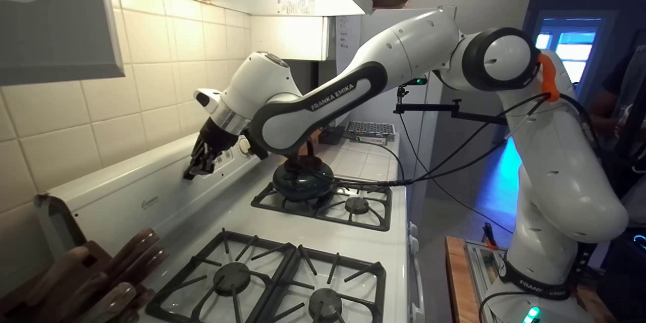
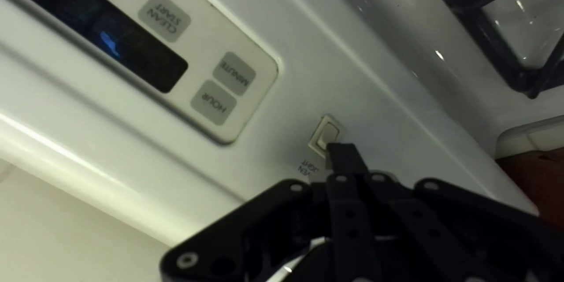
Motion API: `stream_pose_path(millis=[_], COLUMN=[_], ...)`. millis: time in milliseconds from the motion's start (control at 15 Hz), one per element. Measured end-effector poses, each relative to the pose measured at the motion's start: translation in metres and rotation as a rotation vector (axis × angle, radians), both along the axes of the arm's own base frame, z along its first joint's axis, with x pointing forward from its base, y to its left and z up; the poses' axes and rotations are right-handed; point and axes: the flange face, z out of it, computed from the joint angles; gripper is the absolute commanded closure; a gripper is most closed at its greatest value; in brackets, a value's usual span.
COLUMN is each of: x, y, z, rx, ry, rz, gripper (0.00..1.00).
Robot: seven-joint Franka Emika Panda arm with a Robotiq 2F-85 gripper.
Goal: Press the switch on the stove
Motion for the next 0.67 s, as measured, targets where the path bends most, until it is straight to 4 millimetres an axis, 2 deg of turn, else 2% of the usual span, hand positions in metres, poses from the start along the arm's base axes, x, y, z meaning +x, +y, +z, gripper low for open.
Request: stream_pose_path(millis=[667], x=[-0.0022], y=[-0.004], z=[0.0016], rx=[-0.032], ry=[0.036], rz=[-0.011], gripper=[1.0])
